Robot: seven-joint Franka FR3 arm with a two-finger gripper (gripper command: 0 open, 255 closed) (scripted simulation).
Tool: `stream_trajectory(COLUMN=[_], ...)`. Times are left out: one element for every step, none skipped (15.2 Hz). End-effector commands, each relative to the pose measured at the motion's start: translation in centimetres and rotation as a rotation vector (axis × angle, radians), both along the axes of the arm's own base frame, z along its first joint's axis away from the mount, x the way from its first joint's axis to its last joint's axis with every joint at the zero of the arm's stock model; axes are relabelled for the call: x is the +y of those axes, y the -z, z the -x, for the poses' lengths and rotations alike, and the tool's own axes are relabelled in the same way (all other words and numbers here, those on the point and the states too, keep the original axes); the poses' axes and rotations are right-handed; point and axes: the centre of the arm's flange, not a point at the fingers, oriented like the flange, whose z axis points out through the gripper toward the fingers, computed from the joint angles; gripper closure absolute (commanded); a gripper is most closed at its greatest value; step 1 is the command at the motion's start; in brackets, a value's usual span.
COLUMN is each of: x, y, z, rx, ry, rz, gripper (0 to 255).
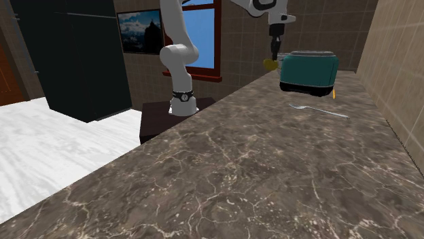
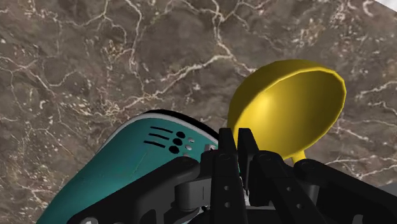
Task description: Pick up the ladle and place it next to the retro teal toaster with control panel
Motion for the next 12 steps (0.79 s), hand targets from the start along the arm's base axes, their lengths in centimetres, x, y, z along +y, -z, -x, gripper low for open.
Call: stream_trajectory(x=[-0.1, -0.1, -0.1, -0.1, -0.1, -0.1, -0.1, -0.1, -0.1, -0.1, -0.1, -0.1], y=[-1.0, -1.5, -2.1, -2.6, -3.1, -3.6, -4.2, -4.7, -5.2, -5.8, -6.3, -6.8], z=[0.0, 0.0, 0.0, 0.0, 0.0, 0.0, 0.0, 0.0, 0.0, 0.0, 0.0, 0.0], rx=[0.000, 0.000, 0.000, 0.000, 0.000, 0.000, 0.000, 0.000, 0.000, 0.000, 0.000, 0.000], ry=[0.000, 0.000, 0.000, 0.000, 0.000, 0.000, 0.000, 0.000, 0.000, 0.000, 0.000, 0.000], rz=[0.000, 0.000, 0.000, 0.000, 0.000, 0.000, 0.000, 0.000, 0.000, 0.000, 0.000, 0.000], gripper=[255, 255, 255, 255, 255, 255, 255, 255, 255, 255, 255, 255])
